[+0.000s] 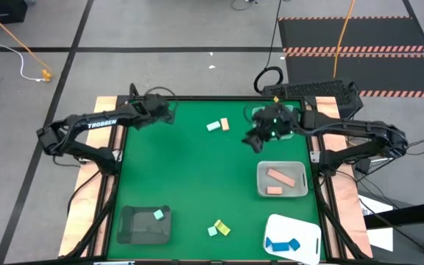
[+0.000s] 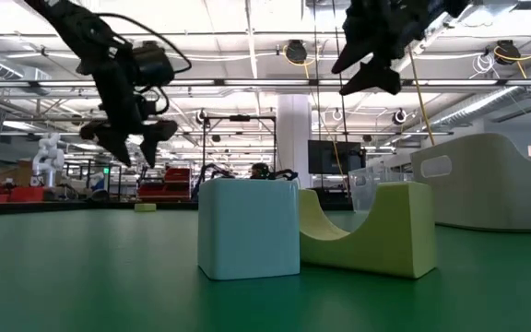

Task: Sort & place blocks by color
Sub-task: Put the top green block into the transparent bin

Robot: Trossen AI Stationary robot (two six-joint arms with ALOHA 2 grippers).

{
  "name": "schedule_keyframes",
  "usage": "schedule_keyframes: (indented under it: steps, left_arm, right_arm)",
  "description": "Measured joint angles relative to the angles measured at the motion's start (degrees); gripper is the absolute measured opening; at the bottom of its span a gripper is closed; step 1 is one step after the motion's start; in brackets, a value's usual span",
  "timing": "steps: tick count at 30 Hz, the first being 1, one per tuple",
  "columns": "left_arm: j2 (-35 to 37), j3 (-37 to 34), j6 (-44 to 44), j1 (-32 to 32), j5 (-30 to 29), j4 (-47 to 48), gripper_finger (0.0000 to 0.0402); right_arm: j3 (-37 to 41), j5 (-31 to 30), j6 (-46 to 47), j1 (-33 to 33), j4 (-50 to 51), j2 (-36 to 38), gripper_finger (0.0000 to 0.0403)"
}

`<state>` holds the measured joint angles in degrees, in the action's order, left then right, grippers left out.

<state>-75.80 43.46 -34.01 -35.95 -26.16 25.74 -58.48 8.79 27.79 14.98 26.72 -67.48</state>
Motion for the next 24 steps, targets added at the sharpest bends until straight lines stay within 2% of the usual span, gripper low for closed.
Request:
schedule_keyframes:
  steps: [2, 5, 13, 16, 20, 24]
  left_arm:
    - [-0.95, 0.02, -1.07, -2.58, 0.5, -0.03, 0.0253]
    - [-2.76, 0.0, -1.14, -5.27, 5.4, -0.52, 0.0253]
    - [-9.47, 0.0, -1.59, -7.75, 16.1, -2.32, 0.0253]
    - [-10.85, 0.0, -0.34, -7.82, 15.63, -4.04, 0.0253]
    - [-12.2, 0.0, 1.36, -7.81, 9.97, -7.23, 0.0253]
    - [-12.47, 0.0, 1.47, -8.08, 9.13, -10.28, 0.0253]
  right_arm:
    - [0.0, 0.07, -2.04, 2.94, -2.31, -0.02, 0.0208]
    - [0.0, 0.13, -4.55, 6.99, -6.12, -0.01, 0.0208]
    - [0.0, 0.18, -5.26, 15.47, -9.95, 0.0, 0.0208]
    - [0.0, 0.18, -7.38, 17.31, -9.97, 0.0, 0.0208]
    - [0.0, 0.22, -9.57, 18.42, -9.98, -0.01, 0.0208]
    - [-0.01, 0.21, -10.09, 18.43, -9.99, -0.02, 0.0208]
